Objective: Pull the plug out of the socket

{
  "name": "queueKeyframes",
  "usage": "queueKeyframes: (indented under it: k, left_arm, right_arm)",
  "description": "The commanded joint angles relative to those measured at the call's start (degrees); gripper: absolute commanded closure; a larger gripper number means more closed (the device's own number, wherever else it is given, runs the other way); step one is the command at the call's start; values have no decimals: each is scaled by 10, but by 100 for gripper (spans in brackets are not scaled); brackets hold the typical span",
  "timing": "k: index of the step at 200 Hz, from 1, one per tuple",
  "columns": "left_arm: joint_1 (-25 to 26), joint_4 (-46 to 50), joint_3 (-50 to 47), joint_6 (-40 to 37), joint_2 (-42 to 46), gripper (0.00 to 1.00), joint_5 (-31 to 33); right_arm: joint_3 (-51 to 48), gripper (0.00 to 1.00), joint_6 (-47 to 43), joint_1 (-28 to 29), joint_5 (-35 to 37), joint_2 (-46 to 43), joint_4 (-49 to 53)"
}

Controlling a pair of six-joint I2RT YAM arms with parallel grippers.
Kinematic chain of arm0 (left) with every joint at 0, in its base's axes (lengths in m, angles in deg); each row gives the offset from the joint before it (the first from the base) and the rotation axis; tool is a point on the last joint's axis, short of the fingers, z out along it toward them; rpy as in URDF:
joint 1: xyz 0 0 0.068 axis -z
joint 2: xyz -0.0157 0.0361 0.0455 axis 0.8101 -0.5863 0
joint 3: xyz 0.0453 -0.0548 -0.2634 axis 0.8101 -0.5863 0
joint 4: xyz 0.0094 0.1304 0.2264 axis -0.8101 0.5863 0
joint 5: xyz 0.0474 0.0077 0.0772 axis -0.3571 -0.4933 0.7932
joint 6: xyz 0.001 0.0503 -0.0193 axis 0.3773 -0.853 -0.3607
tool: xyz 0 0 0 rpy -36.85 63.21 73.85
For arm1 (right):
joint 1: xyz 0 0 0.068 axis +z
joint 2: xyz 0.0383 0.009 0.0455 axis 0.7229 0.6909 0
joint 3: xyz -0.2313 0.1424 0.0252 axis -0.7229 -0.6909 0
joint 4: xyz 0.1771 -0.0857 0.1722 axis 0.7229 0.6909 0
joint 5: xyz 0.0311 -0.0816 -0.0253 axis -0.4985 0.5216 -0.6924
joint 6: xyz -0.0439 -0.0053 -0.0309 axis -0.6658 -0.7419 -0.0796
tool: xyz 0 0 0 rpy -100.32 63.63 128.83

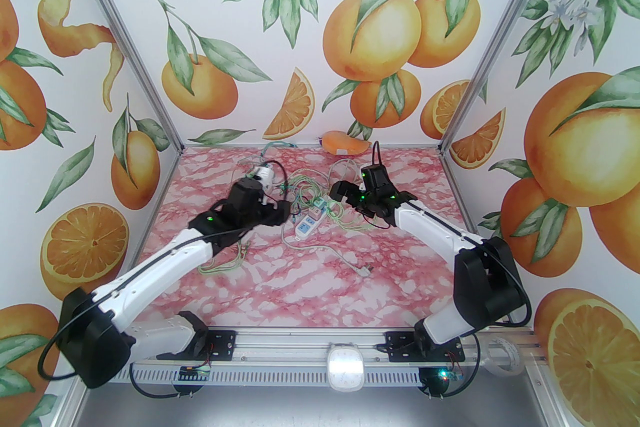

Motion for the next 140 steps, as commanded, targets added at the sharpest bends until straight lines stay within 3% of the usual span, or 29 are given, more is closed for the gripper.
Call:
queueKeyframes:
  k: [1, 49, 64, 79, 140]
  left_arm:
    - [17, -82, -9, -30, -37, 17, -38]
    - [20, -122, -9, -1, -132, 18, -77]
    - [20, -133, -7, 8, -154, 25, -88]
    - [21, -135, -6, 13, -170, 24, -89]
    - [21, -183, 1, -30, -223, 25, -100]
  right_arm:
    - [11, 0, -7, -2, -8, -3, 20]
    - [2, 0, -17, -3, -16, -24, 43]
    - [-1, 0, -21, -3, -22, -22, 43]
    - [-2, 0, -20, 0, -30, -15, 42]
    - [32, 1, -33, 12, -64, 44, 49]
